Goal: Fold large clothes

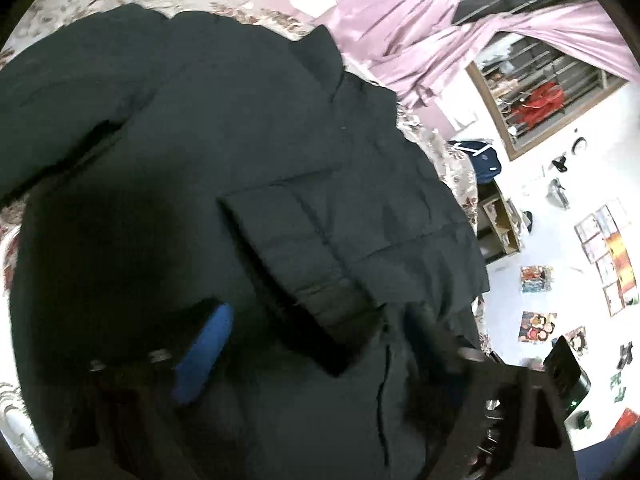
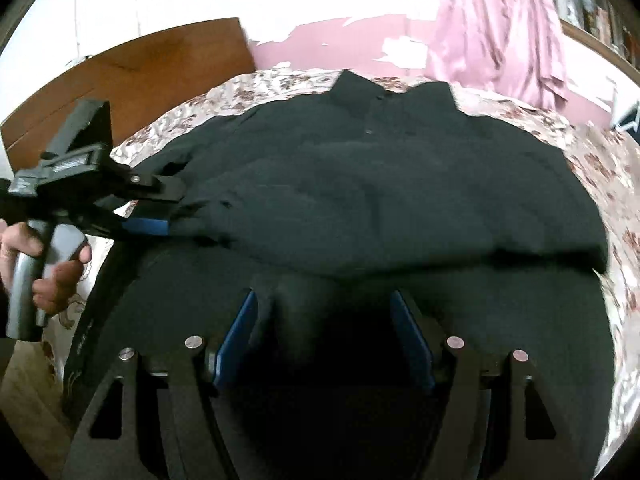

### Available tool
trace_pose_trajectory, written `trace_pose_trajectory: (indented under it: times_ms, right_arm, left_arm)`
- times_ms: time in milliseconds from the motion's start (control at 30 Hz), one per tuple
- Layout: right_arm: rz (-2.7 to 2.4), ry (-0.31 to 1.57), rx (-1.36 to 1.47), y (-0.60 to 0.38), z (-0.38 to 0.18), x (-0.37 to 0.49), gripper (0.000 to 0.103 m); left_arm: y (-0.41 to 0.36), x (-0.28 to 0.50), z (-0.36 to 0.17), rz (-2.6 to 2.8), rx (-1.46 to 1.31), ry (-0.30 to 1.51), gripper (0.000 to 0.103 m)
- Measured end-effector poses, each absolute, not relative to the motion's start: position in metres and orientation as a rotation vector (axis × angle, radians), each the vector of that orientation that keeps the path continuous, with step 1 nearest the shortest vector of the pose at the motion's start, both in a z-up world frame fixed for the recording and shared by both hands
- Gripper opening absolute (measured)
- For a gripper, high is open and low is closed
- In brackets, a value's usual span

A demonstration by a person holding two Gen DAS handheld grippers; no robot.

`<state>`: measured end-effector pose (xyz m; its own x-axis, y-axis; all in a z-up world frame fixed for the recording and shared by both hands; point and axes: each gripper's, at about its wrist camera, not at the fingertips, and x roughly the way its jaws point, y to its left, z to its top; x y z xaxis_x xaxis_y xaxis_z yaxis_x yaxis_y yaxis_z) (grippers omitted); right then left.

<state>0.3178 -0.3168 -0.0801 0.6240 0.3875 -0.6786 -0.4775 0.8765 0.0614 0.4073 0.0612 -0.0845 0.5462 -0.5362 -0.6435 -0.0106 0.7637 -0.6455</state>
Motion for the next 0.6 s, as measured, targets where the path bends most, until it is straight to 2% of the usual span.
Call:
trace_pose_trajectory:
  times_ms: [33,100,167,200,333,500,600]
  right_arm:
    - [0.487,0.746,-0.126,-0.325,-0.08,0.313,0.064]
    - [0.467,0.741,-0.126,-0.335,-0.079,0.317,0.064]
    - [0.443,0.733,-0.123,-0.344,-0.077,0.317,0.064]
    - [0.431,0.73,-0.118,-0.347,-0.075,0.322,0.064]
    - [0.38,0.692,-0.058,-0.365,-0.062,0.333,0.064]
    - [0.34,0.659,0.011,-0.368,-0.046,0.36,0.064]
    - [0.343,0.627,0.016,-0.355,-0.042,0.372,0.064]
  left_arm:
    - [0.057,0.409,-0.083,-0.34,-0.638,0.96,0.059]
    - [0.048,0.409,-0.077,-0.318,-0.585,0.947,0.049]
    - [0.038,0.408,-0.065,-0.279,-0.493,0.914,0.014]
    - [0.038,0.407,-0.06,-0.267,-0.464,0.902,0.01]
    - [0.045,0.399,-0.023,-0.243,-0.381,0.78,0.005]
    - [0.068,0.392,0.024,-0.17,-0.316,0.644,0.005]
    - [0.084,0.39,0.033,-0.124,-0.276,0.637,0.005]
